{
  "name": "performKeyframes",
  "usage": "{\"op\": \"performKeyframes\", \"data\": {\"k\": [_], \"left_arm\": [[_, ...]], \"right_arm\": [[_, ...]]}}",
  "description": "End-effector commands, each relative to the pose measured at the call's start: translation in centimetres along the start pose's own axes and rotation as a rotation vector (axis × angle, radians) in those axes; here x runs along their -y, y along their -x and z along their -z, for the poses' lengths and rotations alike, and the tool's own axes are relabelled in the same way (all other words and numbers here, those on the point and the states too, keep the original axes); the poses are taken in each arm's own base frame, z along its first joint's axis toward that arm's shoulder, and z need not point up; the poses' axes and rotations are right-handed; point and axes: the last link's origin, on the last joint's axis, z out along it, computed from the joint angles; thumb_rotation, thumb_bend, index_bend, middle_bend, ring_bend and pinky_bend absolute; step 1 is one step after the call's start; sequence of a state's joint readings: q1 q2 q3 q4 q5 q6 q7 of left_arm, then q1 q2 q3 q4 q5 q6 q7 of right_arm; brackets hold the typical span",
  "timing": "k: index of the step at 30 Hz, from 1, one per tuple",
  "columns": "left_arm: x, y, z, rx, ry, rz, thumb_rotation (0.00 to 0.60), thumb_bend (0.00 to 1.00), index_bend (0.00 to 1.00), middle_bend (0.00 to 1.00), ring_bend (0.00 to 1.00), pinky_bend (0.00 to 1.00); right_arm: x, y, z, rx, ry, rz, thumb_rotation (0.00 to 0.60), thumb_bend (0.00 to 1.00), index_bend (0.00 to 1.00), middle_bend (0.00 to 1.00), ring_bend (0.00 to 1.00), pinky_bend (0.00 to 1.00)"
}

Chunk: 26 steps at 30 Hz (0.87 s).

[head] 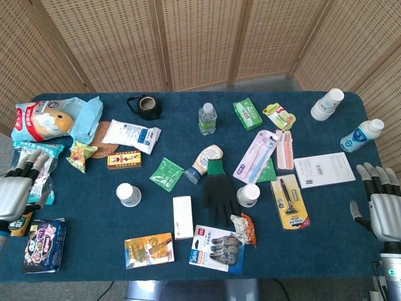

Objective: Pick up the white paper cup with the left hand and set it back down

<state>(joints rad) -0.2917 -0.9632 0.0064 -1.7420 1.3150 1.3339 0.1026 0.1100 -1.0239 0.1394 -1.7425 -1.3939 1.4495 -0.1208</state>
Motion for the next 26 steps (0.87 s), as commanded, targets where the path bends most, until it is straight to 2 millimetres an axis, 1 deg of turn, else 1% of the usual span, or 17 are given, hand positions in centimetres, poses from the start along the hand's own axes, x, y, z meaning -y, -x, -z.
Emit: {"op": "performKeyframes", "data": {"k": [1,5,10,15,26], "left_arm": [[2.6,-0.3,1.9,-0.003,-0.073,0.030,0.600,0.43,0.00,0.00,0.04,0.23],[4.0,-0.3,3.2,-0.014,-0.116,0.061,0.600,0.43,0.00,0.00,0.04,0.22],[4.6,-0.2,4.2,-0.026,-0.135,0.085,0.600,0.43,0.00,0.00,0.04,0.22],[4.8,0.1,4.0,-0.027,-0.140,0.103,0.600,0.43,0.00,0.01,0.04,0.22],[4.3,0.4,3.4,-0.020,-0.128,0.110,0.600,0.43,0.00,0.01,0.04,0.21]], "right_arm": [[0.0,0.0,0.1,0.004,0.001,0.003,0.600,0.47,0.00,0.00,0.00,0.00],[-0.1,-0.1,0.4,0.006,0.005,0.008,0.600,0.47,0.00,0.00,0.00,0.00],[-0.1,-0.1,0.6,0.009,0.008,0.006,0.600,0.47,0.00,0.00,0.00,0.00],[-0.1,0.0,0.6,0.016,0.008,0.006,0.600,0.47,0.00,0.00,0.00,0.00],[-0.2,0.1,0.7,0.024,0.011,0.003,0.600,0.47,0.00,0.00,0.00,0.00]]}}
